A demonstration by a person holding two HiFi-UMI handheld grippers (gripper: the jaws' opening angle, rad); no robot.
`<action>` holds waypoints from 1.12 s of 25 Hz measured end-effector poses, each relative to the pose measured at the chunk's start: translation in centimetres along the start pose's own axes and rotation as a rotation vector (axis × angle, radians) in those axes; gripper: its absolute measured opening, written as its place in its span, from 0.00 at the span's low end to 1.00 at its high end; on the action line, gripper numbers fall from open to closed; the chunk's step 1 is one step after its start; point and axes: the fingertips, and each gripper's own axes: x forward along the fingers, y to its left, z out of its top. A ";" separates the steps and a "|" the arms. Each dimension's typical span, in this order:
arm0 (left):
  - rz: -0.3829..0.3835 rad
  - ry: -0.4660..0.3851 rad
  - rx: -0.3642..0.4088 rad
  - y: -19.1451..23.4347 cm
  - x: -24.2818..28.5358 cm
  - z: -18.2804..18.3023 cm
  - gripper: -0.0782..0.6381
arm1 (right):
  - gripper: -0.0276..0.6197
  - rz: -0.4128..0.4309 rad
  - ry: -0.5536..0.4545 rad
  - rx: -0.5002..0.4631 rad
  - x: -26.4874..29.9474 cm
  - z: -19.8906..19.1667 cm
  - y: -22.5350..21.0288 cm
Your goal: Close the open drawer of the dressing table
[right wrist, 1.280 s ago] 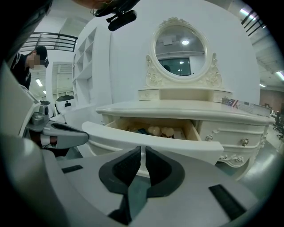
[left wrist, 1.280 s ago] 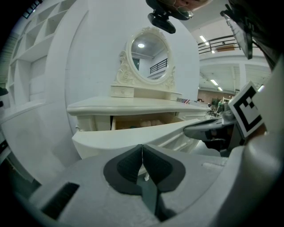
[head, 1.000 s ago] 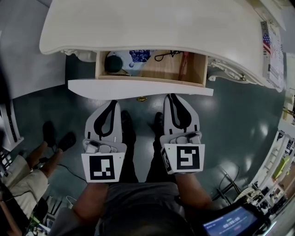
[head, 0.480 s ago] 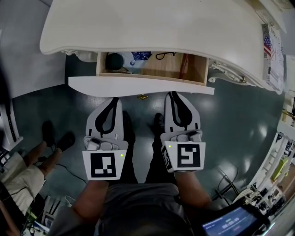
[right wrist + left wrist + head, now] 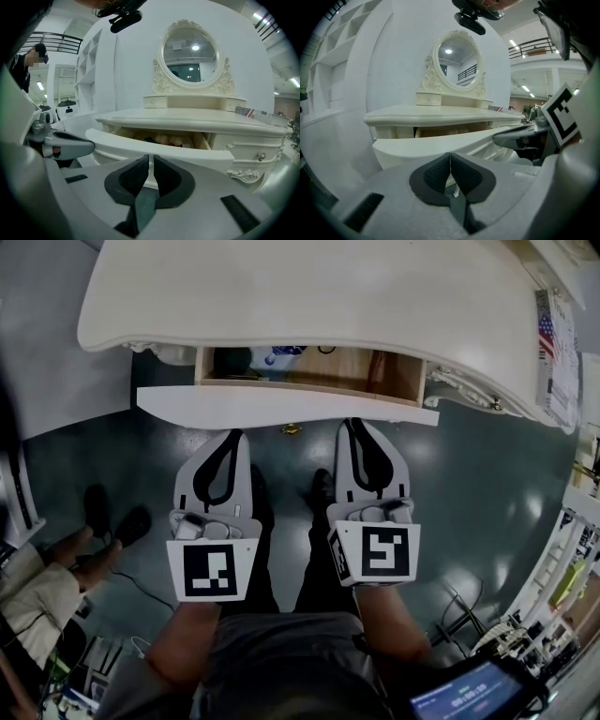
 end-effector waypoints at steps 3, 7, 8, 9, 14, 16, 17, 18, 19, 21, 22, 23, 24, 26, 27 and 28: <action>0.001 -0.002 -0.004 0.0 0.0 0.0 0.13 | 0.07 -0.002 -0.002 -0.001 0.0 0.0 0.0; 0.004 -0.009 -0.008 0.1 0.2 0.1 0.13 | 0.07 -0.002 -0.005 -0.001 0.2 0.1 0.0; 0.005 -0.011 -0.009 0.1 0.2 0.2 0.13 | 0.07 -0.002 -0.006 -0.001 0.2 0.1 0.0; 0.006 -0.011 -0.008 0.1 0.2 0.2 0.13 | 0.07 -0.002 -0.007 -0.002 0.3 0.1 0.0; 0.005 -0.015 -0.003 0.4 0.8 0.5 0.13 | 0.07 -0.005 -0.013 -0.003 0.9 0.5 -0.2; 0.007 -0.015 -0.002 0.4 1.1 0.5 0.13 | 0.07 -0.006 -0.014 -0.005 1.1 0.5 -0.4; 0.007 -0.016 -0.002 0.4 1.2 0.6 0.13 | 0.07 -0.006 -0.015 -0.006 1.2 0.5 -0.5; 0.007 -0.018 -0.001 0.4 1.3 0.6 0.13 | 0.07 -0.007 -0.016 -0.006 1.3 0.6 -0.5; 0.006 -0.020 0.001 0.4 1.4 0.7 0.13 | 0.07 -0.007 -0.018 -0.007 1.4 0.6 -0.6; 0.004 -0.024 0.004 0.4 1.6 0.8 0.13 | 0.07 -0.008 -0.020 -0.007 1.5 0.7 -0.7; 0.004 -0.026 0.004 0.4 1.7 0.9 0.13 | 0.07 -0.008 -0.021 -0.007 1.6 0.7 -0.7; 0.005 -0.027 0.003 0.4 1.8 0.9 0.13 | 0.07 -0.008 -0.022 -0.006 1.6 0.8 -0.7; 0.005 -0.027 0.004 0.5 1.9 0.9 0.13 | 0.07 -0.009 -0.023 -0.007 1.7 0.8 -0.8; 0.004 -0.029 0.012 0.5 2.1 1.0 0.13 | 0.07 -0.010 -0.025 -0.008 1.9 0.9 -0.9; 0.004 -0.031 0.015 0.6 2.2 1.1 0.13 | 0.07 -0.011 -0.026 -0.009 2.0 1.0 -0.9; 0.004 -0.033 0.017 0.7 2.3 1.2 0.13 | 0.07 -0.011 -0.027 -0.010 2.1 1.1 -1.0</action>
